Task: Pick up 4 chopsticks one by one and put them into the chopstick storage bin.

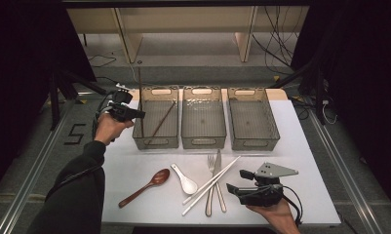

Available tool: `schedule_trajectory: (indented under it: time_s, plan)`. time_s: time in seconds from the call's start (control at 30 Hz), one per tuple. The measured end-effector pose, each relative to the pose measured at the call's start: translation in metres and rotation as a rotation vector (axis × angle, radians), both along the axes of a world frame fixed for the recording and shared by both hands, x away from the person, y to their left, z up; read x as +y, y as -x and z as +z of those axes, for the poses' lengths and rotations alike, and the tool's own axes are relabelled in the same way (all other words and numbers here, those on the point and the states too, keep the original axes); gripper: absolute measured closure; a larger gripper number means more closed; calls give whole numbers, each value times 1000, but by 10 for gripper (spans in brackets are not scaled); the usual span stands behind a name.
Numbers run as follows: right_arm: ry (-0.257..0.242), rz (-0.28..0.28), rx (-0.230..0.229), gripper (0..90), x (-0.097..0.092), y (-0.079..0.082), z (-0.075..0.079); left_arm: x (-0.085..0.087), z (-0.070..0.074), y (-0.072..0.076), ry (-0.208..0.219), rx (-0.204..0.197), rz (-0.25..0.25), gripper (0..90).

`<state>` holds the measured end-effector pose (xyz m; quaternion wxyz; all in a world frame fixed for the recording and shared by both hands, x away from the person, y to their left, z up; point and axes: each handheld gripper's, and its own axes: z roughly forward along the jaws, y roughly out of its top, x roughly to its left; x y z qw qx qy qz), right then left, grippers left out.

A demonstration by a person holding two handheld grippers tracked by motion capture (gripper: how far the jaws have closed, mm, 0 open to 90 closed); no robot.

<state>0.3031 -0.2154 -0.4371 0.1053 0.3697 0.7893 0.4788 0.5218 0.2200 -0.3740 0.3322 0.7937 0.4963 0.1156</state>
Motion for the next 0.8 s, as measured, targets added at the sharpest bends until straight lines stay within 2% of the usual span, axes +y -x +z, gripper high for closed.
schedule_trajectory:
  time_s: [0.07, 0.43, 0.57, 0.67, 0.77, 0.8]
  plan:
    - [0, 1, 0, 300, 0, 0, 0, 0, -2, 0, -17, 8, -3, 832]
    - [2, 2, 1, 301, 0, 0, 0, 3, -15, -1, -22, 30, 13, 828]
    - [3, 3, 3, 301, 1, 0, -1, 2, -19, -1, -42, 49, 2, 827]
    - [4, 4, 4, 301, 1, 0, -1, 1, -20, -1, -41, 55, 3, 826]
    - [4, 3, 4, 301, 1, 0, -1, 0, -23, -2, -46, 76, -4, 821]
    - [4, 3, 6, 301, 1, 0, -1, 0, -23, -2, -46, 77, -4, 797]
